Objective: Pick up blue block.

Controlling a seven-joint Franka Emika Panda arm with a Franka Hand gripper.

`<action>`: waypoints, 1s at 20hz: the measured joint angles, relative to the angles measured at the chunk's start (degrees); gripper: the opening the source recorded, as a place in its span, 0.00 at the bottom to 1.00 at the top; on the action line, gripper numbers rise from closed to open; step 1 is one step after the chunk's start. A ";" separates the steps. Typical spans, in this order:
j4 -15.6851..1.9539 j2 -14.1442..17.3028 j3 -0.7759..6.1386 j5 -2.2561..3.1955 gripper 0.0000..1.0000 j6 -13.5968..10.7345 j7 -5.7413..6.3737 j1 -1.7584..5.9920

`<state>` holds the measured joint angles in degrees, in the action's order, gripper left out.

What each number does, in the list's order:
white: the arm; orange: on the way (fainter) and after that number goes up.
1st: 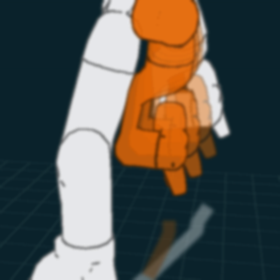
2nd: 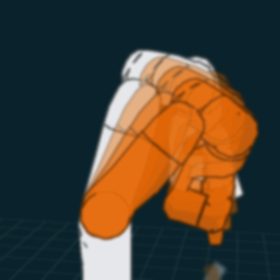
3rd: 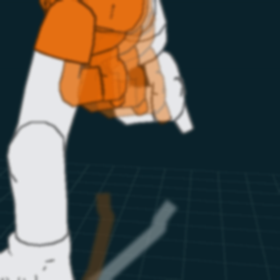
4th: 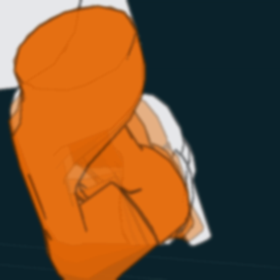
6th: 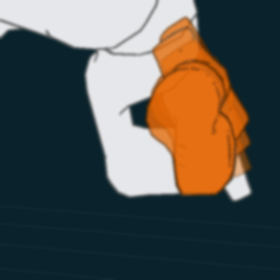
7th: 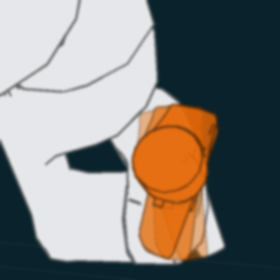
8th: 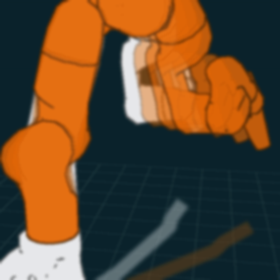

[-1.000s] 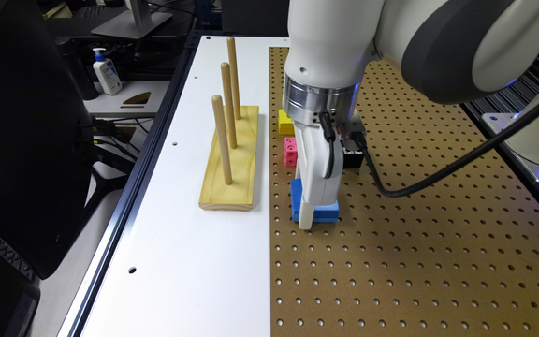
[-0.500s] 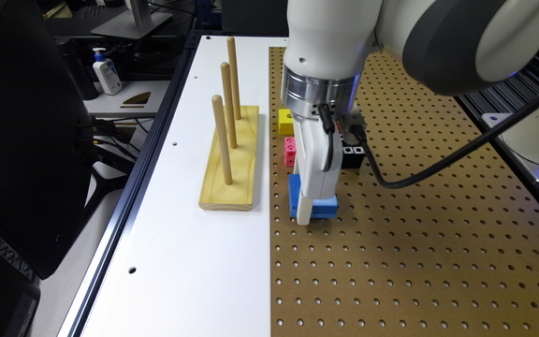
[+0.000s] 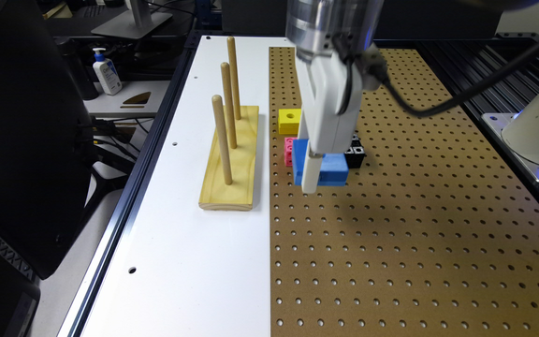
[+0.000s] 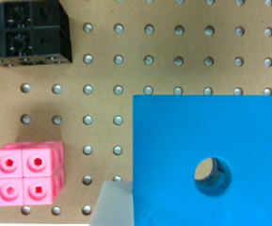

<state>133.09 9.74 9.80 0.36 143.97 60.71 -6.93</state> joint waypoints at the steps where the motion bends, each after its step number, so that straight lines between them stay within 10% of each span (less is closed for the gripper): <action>1: 0.13 0.03 0.00 0.00 0.00 0.01 0.00 0.00; 20: 0.10 -7.57 0.19 -0.18 0.00 -6.01 0.09 0.01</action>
